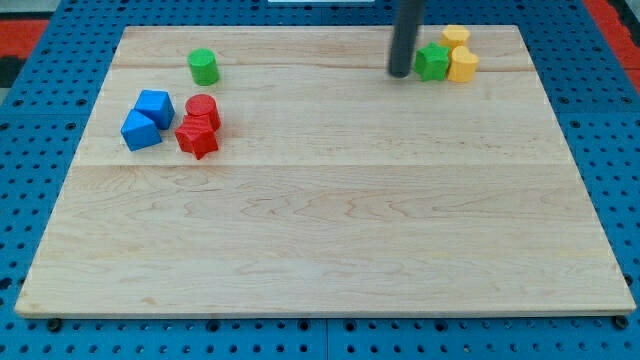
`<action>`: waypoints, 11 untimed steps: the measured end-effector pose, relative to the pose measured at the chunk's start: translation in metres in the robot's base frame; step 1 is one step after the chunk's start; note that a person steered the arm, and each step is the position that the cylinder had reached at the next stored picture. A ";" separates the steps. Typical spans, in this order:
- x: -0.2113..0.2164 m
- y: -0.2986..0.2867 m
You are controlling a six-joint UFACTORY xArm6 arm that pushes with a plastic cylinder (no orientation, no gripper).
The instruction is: Move the green circle to the top right of the green star
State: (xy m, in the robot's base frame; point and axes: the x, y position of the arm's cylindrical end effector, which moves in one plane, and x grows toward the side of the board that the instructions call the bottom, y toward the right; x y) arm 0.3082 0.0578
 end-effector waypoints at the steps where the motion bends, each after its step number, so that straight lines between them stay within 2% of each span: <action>1: 0.045 -0.107; 2: 0.023 -0.201; 3: -0.006 -0.230; 4: -0.016 -0.284; 5: -0.029 -0.276; 6: -0.046 -0.152; 7: -0.066 -0.072; 8: -0.091 -0.089; 10: -0.090 0.028; 11: -0.097 0.022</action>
